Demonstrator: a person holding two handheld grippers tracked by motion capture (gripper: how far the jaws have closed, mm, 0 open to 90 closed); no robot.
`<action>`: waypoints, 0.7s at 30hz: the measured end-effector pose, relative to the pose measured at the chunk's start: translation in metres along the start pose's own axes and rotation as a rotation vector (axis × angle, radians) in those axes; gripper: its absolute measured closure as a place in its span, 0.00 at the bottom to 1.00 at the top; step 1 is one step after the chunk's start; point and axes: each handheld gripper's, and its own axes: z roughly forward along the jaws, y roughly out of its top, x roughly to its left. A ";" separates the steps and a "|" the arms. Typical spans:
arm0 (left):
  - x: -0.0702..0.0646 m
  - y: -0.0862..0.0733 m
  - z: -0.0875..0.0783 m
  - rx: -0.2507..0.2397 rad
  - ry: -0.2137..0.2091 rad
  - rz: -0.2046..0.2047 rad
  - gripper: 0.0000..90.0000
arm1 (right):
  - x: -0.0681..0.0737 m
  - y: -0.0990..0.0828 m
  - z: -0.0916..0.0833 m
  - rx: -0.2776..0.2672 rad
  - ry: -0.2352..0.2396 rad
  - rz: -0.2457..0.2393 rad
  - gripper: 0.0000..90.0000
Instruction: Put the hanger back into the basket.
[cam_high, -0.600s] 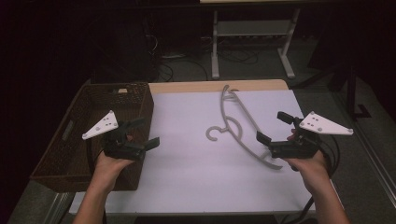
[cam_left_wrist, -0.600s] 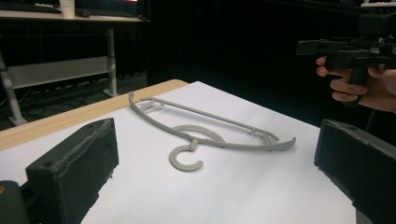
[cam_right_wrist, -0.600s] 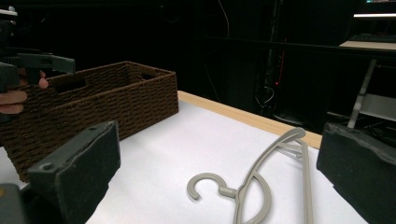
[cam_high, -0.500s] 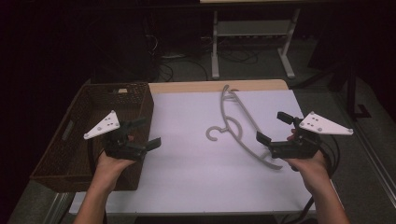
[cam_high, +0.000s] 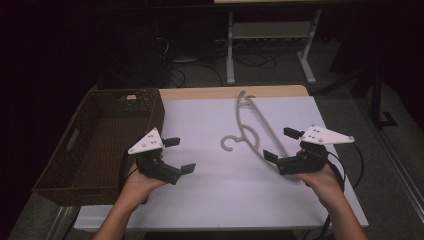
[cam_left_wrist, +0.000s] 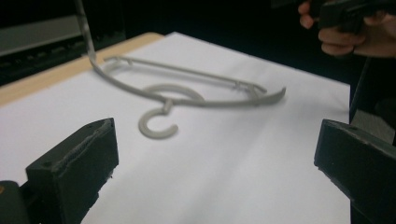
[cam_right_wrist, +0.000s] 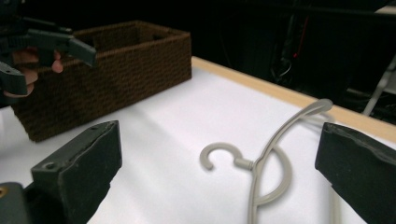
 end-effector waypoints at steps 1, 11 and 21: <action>0.000 -0.002 0.003 0.014 -0.004 0.000 0.00 | 0.001 -0.001 0.003 0.013 0.004 -0.001 0.02; -0.002 -0.027 0.013 0.031 -0.044 -0.003 0.00 | -0.004 -0.014 0.018 0.110 -0.023 0.011 0.11; -0.005 -0.040 0.016 0.038 -0.051 -0.010 0.00 | -0.022 -0.027 0.039 0.221 -0.038 0.048 0.27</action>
